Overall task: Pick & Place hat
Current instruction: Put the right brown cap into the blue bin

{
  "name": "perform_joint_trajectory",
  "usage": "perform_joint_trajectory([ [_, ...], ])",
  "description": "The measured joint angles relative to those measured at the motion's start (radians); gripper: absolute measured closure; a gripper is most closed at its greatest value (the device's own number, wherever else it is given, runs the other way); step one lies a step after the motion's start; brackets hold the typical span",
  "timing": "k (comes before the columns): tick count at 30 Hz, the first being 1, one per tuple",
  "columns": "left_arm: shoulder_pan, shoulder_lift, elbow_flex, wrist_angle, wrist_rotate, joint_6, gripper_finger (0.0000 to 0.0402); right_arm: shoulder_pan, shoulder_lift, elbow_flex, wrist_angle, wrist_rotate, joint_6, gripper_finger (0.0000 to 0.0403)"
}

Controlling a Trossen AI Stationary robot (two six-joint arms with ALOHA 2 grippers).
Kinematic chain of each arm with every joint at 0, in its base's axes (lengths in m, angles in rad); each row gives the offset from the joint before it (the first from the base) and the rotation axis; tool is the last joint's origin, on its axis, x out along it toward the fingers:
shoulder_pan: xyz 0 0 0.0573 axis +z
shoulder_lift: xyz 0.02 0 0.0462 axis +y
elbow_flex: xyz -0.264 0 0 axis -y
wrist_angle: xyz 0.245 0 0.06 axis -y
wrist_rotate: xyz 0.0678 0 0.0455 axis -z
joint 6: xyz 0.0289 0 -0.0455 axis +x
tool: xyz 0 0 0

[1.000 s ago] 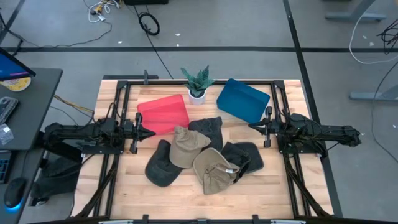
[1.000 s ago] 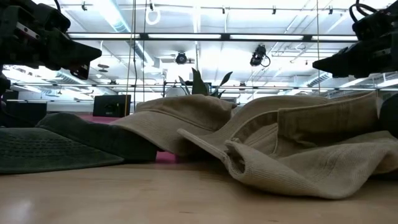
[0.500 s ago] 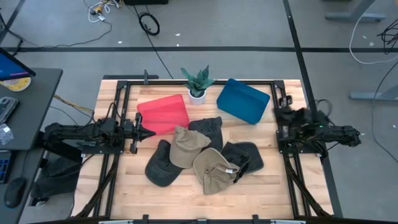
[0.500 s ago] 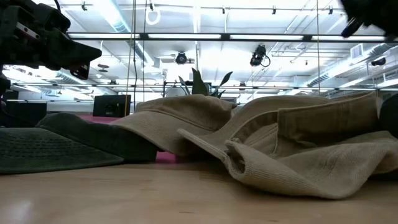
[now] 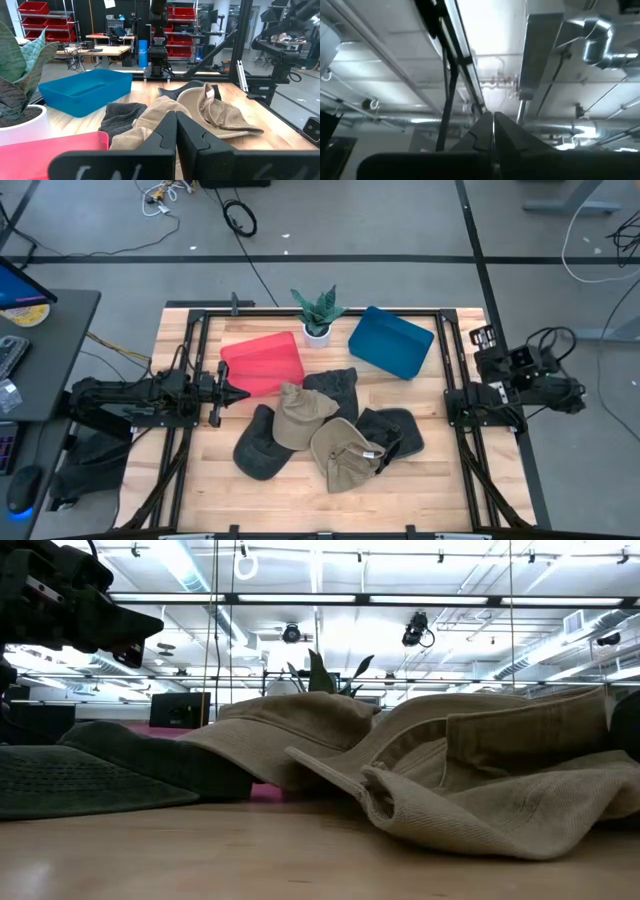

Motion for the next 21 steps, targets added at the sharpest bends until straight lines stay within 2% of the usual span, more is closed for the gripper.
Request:
perform_joint_trajectory([
  [4,0.000,0.000,0.000,0.000,0.000,0.000,0.0399,0.000,0.115,0.093,-0.064,-0.099,0.086,0.0382],
  [10,0.000,0.000,0.000,0.000,0.000,0.000,0.0399,0.005,0.313,0.214,-0.072,-0.397,0.212,0.0382],
  [13,0.000,0.000,0.000,0.000,0.000,0.000,0.0399,0.039,0.402,0.269,-0.070,-0.492,0.240,0.0382],
  [16,0.000,0.000,0.000,0.000,0.000,0.000,0.0399,0.088,0.475,0.314,-0.104,-0.500,0.217,0.0382],
  [21,0.000,0.000,0.000,0.000,0.000,0.000,0.0399,0.128,0.570,0.458,-0.336,-0.389,0.201,0.0382],
])
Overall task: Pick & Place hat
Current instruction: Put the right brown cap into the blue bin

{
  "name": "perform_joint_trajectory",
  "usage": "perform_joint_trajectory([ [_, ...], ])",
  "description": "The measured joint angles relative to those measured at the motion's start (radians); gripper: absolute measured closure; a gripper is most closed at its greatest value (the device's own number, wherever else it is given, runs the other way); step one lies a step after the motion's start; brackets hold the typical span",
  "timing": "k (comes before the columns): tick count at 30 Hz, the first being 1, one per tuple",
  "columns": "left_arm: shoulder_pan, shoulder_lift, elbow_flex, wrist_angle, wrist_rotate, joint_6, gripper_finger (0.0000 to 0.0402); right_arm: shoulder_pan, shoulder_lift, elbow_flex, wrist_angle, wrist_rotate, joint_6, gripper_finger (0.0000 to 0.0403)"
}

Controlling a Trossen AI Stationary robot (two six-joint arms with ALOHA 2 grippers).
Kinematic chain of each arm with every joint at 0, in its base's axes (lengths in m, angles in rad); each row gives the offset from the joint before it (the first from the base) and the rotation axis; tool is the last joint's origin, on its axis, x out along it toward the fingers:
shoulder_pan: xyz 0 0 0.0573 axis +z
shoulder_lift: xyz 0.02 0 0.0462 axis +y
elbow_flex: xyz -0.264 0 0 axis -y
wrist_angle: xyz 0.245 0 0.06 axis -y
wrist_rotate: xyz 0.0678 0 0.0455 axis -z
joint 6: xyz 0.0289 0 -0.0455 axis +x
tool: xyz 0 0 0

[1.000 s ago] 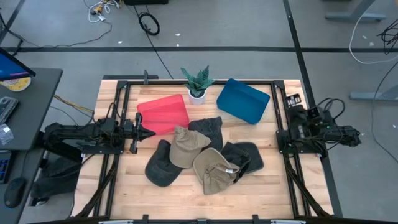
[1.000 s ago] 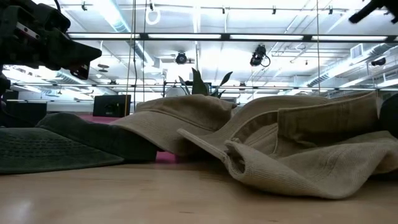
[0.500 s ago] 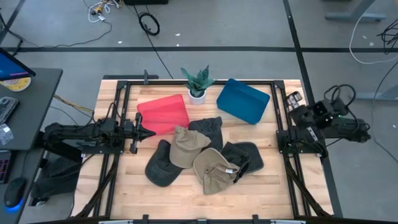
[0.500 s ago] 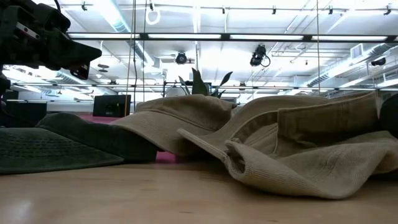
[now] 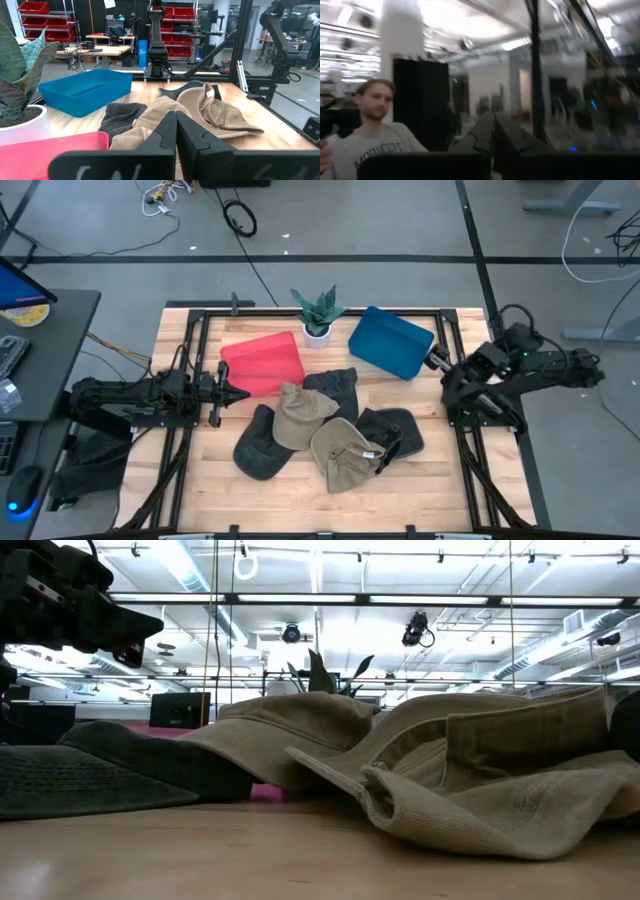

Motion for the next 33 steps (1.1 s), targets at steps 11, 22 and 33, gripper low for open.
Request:
perform_joint_trajectory([
  [11,0.000,0.000,0.000,0.000,0.000,0.000,0.0399,0.012,0.181,0.441,-0.758,0.227,0.098,0.0382],
  [22,0.000,0.000,0.000,0.000,0.000,0.000,0.0399,0.103,0.352,0.713,-1.186,0.421,0.273,0.0382],
  [33,0.000,0.000,0.000,0.000,0.000,0.000,0.0399,0.136,0.546,0.779,-1.475,0.570,0.324,0.0382],
])
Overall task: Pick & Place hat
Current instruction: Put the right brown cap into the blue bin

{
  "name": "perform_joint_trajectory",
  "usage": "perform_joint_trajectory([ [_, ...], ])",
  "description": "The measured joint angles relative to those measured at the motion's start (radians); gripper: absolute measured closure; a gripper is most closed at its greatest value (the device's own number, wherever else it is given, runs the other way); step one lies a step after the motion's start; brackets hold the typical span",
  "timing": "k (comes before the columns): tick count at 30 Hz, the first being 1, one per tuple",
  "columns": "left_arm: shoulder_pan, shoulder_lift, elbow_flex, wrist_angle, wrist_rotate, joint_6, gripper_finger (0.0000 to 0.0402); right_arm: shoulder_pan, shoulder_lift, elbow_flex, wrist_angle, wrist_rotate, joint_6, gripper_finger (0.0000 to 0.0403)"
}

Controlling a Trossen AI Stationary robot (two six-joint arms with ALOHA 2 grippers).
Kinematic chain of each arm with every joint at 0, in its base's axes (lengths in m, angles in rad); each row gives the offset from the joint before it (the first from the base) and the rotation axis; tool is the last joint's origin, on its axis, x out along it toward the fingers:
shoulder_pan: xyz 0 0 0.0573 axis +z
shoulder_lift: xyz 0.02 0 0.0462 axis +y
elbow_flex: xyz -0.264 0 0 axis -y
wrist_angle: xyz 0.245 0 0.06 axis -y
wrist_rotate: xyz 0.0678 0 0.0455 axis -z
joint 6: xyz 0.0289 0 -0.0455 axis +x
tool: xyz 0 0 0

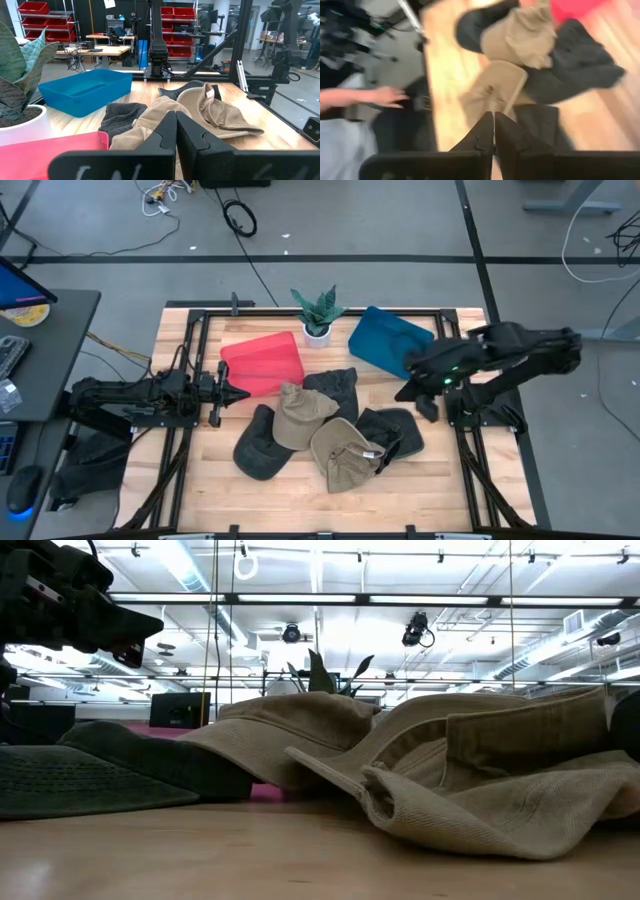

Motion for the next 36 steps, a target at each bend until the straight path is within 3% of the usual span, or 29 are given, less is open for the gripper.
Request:
perform_joint_trajectory([
  [16,0.000,0.000,0.000,0.000,0.000,0.000,0.0399,-0.017,0.202,0.000,0.126,0.007,-0.055,0.0382],
  [25,0.000,0.000,0.000,0.000,0.000,0.000,0.0399,-0.029,0.271,0.000,0.174,-0.014,-0.266,0.0382],
  [36,0.000,0.000,0.000,-0.001,0.000,0.000,0.0399,-0.049,0.340,-0.054,0.094,-0.014,-0.110,0.0380],
])
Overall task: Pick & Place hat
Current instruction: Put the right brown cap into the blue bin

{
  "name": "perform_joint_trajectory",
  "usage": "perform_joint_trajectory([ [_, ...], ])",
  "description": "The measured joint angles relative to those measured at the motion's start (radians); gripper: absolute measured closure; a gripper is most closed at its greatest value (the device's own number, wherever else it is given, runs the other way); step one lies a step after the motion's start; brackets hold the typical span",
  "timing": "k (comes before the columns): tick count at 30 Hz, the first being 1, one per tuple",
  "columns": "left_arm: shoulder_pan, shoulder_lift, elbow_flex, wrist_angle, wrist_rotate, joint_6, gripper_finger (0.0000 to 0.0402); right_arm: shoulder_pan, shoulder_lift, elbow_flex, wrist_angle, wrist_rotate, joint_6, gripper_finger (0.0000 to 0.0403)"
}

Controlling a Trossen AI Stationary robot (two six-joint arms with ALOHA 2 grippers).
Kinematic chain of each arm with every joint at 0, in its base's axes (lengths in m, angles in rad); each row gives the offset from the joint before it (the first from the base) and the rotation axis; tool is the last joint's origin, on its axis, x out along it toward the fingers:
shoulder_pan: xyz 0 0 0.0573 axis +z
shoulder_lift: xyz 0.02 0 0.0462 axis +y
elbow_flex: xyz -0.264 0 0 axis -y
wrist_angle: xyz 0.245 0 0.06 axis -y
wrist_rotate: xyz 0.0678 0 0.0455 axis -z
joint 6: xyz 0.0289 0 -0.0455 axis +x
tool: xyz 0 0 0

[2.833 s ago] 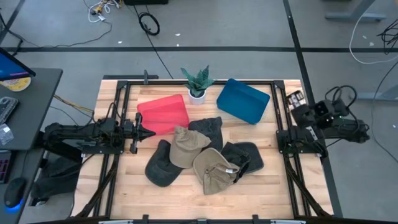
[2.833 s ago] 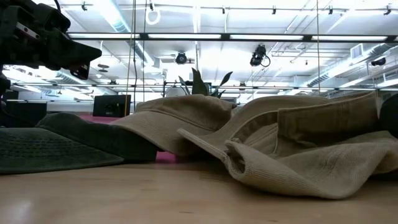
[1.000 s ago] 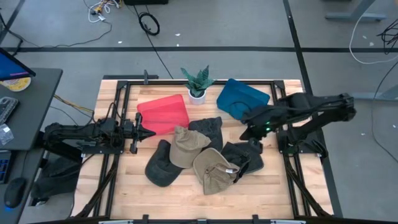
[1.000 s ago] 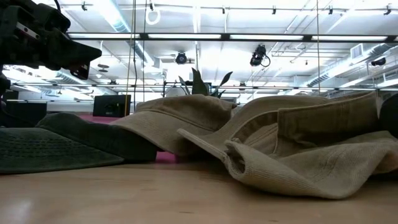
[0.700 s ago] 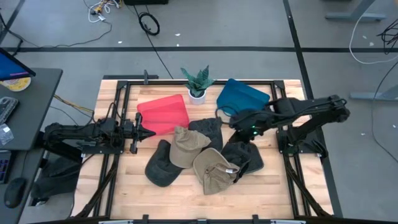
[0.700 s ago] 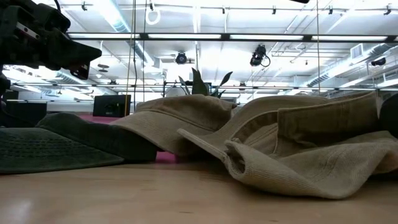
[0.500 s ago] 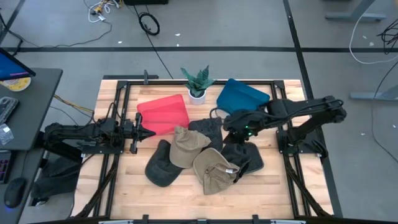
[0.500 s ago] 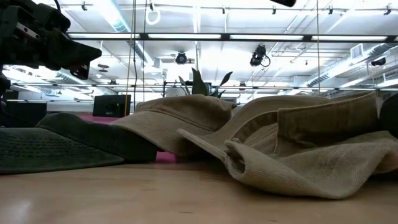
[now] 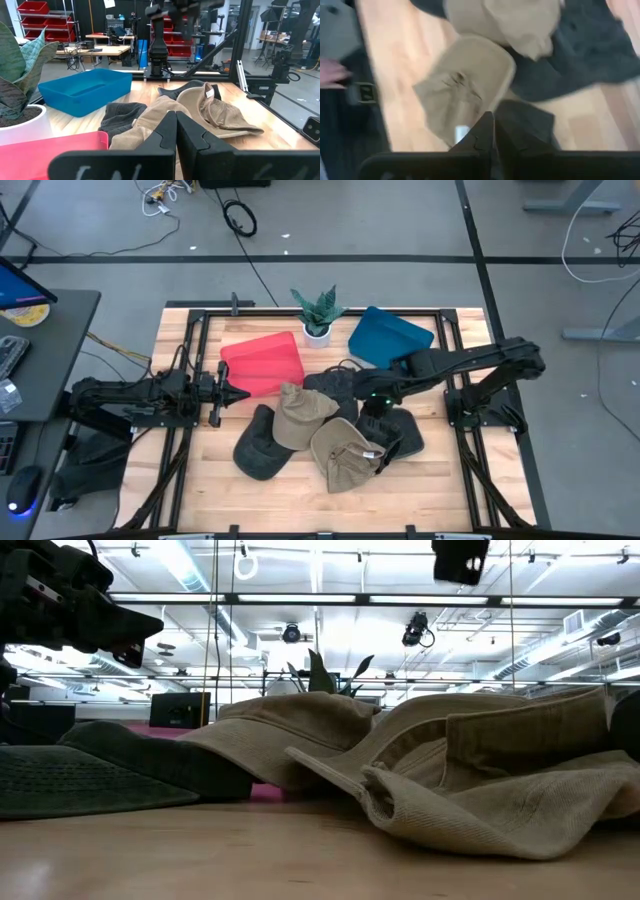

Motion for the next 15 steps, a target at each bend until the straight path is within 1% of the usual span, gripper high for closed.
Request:
perform_joint_trajectory([
  [3,0.000,0.000,0.000,0.000,0.000,0.000,0.0399,-0.008,0.010,-0.037,-0.007,0.009,-0.005,0.0371],
  [8,0.000,0.000,0.000,0.001,0.000,0.000,0.0399,-0.011,0.011,-0.113,0.081,0.009,-0.018,0.0340],
  [11,0.000,0.000,0.000,0.000,0.000,0.000,0.0399,-0.013,0.011,-0.154,0.130,0.009,-0.020,0.0310],
  [15,0.000,0.000,0.000,0.000,0.000,0.000,0.0399,-0.014,0.010,-0.221,0.200,0.017,-0.022,0.0257],
])
